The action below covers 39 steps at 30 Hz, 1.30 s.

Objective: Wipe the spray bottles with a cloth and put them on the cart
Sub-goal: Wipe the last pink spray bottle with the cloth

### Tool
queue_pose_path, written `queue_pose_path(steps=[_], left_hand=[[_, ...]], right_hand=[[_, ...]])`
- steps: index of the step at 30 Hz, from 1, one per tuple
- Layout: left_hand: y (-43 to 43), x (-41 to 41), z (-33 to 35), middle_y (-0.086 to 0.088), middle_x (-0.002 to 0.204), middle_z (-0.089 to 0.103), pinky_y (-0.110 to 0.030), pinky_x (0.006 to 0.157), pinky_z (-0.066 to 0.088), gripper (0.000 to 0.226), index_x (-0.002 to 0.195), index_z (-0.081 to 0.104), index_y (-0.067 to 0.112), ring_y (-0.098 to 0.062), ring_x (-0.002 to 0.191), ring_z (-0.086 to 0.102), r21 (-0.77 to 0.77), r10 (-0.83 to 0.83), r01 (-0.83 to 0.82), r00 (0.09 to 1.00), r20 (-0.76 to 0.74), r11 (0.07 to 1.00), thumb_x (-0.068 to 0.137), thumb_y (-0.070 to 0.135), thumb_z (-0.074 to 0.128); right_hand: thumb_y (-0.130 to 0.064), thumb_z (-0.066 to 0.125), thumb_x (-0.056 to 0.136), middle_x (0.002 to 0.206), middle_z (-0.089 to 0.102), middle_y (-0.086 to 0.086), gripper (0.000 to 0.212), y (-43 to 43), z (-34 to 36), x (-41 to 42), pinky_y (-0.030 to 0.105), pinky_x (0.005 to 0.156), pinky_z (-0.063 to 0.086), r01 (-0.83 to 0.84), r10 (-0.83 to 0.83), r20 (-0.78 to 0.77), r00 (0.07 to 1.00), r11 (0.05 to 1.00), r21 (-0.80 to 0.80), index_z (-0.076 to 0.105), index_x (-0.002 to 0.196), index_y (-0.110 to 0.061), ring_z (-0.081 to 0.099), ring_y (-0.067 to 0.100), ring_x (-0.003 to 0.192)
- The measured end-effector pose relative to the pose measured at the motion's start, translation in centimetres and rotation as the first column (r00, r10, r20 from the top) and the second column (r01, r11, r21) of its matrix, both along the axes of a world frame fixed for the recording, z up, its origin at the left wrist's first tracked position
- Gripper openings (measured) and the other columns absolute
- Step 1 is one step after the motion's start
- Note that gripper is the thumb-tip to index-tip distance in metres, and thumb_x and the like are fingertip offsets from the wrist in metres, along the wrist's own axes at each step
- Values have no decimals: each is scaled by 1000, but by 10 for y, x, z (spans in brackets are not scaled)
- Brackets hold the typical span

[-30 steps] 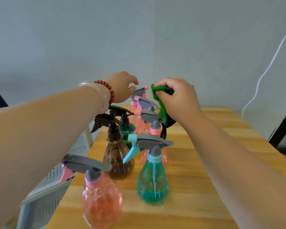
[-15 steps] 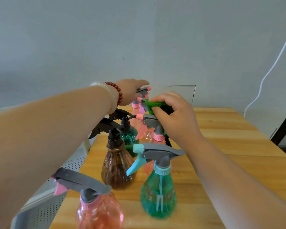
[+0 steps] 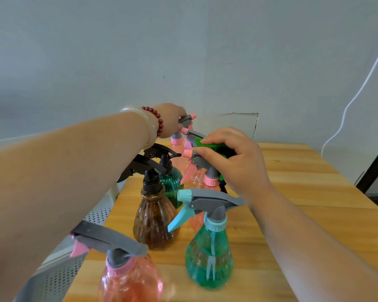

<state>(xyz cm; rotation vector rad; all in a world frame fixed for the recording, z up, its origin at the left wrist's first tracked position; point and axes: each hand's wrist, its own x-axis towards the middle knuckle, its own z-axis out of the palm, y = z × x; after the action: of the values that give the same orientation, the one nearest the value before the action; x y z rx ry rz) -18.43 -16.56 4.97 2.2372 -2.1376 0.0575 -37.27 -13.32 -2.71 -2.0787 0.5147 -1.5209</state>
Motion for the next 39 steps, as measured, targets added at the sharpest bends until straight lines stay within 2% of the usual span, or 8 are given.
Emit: queue_pose_path(steps=[7,12,16,21,24,29,36,39], left_hand=[[9,4,2,-11,128,59,-30,84,38,34,135,53,10,-27,113,54,-79,8,-14,997,-75,997,103,20,50],[15,5,13,-11,121,61,-31,78,39,31,133,53,11,-21,94,50,-161,-7,-11,993,-114,987,103,19,49],[21,5,21,-4,103,55,-30,72,36,29,131,53,12,-20,87,49,-208,-24,3,995,-102,978,104,19,48],[33,7,31,-2,94,56,-26,56,32,22,123,56,15,-12,68,45,-265,-50,22,994,-98,964,102,18,50],[43,5,40,-3,93,58,-30,63,35,24,124,57,14,-18,73,49,-295,-67,36,993,-96,955,102,17,49],[67,-2,60,8,74,47,-24,54,30,21,119,59,12,-6,63,43,-397,-107,64,991,-86,915,101,14,47],[110,-23,93,-1,82,49,-26,53,29,17,110,59,16,-13,61,44,-519,-157,127,987,-14,846,98,12,48],[130,-32,102,-2,86,46,-29,56,30,16,108,59,17,-21,68,49,-567,-161,137,987,8,812,98,12,47]], right_hand=[[-16,81,79,86,66,-8,12,0,0,0,13,75,44,10,-10,-11,1000,1000,28,72,83,-22,62,7,86],[-14,81,79,86,65,-13,16,3,3,1,8,74,42,26,-26,-19,999,999,25,70,83,-26,61,0,85],[-11,79,80,85,64,-16,20,6,6,1,6,74,41,51,-51,-10,999,997,53,69,81,-29,59,-4,85],[-11,75,84,84,64,-17,26,6,11,-2,6,74,40,105,-105,-7,994,991,84,66,77,-35,60,-5,84],[-13,75,85,85,64,-16,28,8,18,-7,5,75,40,152,-152,-10,988,986,64,65,77,-39,59,-7,85],[-12,75,84,86,64,-15,18,13,37,-18,4,76,39,184,-186,35,982,981,55,69,81,-29,57,-10,85],[-15,74,85,83,62,-19,16,40,68,-28,3,74,37,227,-224,77,972,973,-39,68,82,-29,57,-10,84],[-16,73,86,86,63,-18,12,54,76,-32,4,75,38,230,-226,83,971,972,-43,70,83,-27,57,-9,85]])
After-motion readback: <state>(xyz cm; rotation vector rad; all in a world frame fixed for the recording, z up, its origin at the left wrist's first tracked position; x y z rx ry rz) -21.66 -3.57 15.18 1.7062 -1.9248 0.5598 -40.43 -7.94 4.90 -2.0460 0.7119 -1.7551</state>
